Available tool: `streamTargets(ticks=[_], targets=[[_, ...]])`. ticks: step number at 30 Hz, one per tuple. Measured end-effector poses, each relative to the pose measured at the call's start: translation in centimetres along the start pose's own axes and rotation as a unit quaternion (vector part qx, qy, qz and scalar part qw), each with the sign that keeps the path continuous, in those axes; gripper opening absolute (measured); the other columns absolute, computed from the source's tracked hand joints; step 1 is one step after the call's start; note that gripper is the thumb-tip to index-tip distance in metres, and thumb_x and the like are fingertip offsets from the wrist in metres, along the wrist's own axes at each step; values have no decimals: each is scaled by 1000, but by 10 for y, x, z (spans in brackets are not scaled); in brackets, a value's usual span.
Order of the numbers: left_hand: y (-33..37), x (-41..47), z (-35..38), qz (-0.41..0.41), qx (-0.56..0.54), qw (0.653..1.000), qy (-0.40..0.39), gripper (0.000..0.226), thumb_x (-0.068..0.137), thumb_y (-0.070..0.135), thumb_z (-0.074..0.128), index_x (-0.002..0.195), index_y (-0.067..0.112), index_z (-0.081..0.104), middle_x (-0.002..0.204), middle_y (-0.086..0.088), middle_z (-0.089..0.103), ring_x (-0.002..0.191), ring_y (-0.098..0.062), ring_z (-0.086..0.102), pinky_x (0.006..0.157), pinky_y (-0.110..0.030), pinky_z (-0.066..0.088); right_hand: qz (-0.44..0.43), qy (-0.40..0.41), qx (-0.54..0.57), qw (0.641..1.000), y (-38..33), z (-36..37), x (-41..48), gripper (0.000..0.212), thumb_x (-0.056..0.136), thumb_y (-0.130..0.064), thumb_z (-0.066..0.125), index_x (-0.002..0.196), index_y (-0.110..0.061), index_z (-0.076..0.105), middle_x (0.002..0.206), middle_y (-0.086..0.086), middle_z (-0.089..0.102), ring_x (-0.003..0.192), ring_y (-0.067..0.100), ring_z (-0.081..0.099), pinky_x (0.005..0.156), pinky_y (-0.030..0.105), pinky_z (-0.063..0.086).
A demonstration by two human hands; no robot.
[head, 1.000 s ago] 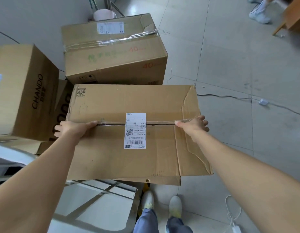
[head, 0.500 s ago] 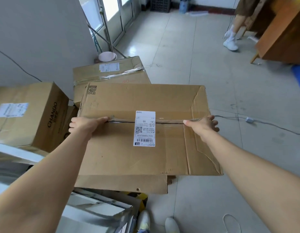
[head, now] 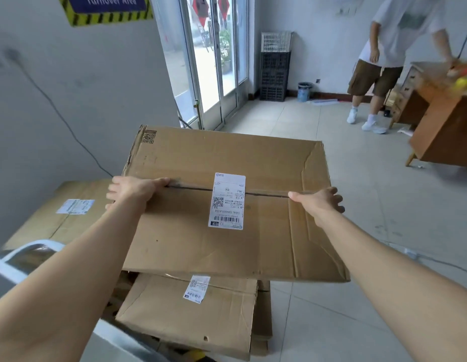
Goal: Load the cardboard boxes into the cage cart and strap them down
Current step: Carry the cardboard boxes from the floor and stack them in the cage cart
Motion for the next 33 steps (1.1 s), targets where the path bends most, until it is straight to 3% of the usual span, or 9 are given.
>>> streamTargets(ticks=[7, 14, 21, 33], targets=[[-1, -18, -96, -6, -54, 995, 80, 119, 53, 62, 82, 139, 1, 25, 143, -16, 33, 133, -31, 29, 111, -45, 25, -79, -35, 22, 996, -69, 0, -23, 124, 64, -59, 78, 152, -13, 5, 152, 16, 22, 138, 42, 25, 111, 57, 29], [-78, -14, -215, -68, -103, 976, 181, 125, 52, 63, 82, 142, 0, 22, 144, -17, 32, 134, -33, 28, 111, -46, 25, -175, -93, 32, 980, -155, 56, -97, 121, 62, -58, 80, 151, -13, 10, 150, 16, 25, 136, 42, 27, 109, 59, 30], [-226, -34, -362, -145, -128, 937, 292, 125, 58, 58, 82, 144, -3, 16, 151, -19, 24, 140, -33, 20, 114, -47, 17, -272, -198, 16, 942, -225, 157, -255, 117, 69, -55, 77, 153, -13, 6, 158, 15, 12, 144, 42, 12, 114, 58, 20], [-537, -109, -531, -313, -136, 857, 386, 118, 59, 55, 83, 139, -5, 21, 145, -19, 28, 138, -31, 23, 114, -44, 17, -380, -340, -85, 856, -211, 352, -580, 117, 59, -61, 80, 146, -8, 22, 147, 15, 33, 129, 40, 37, 102, 52, 41]])
Point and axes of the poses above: each hand's wrist, its own x-axis towards the middle knuckle, its own z-axis out of the palm, y = z × x, the point moved 8 cm from there along x, towards the middle knuckle
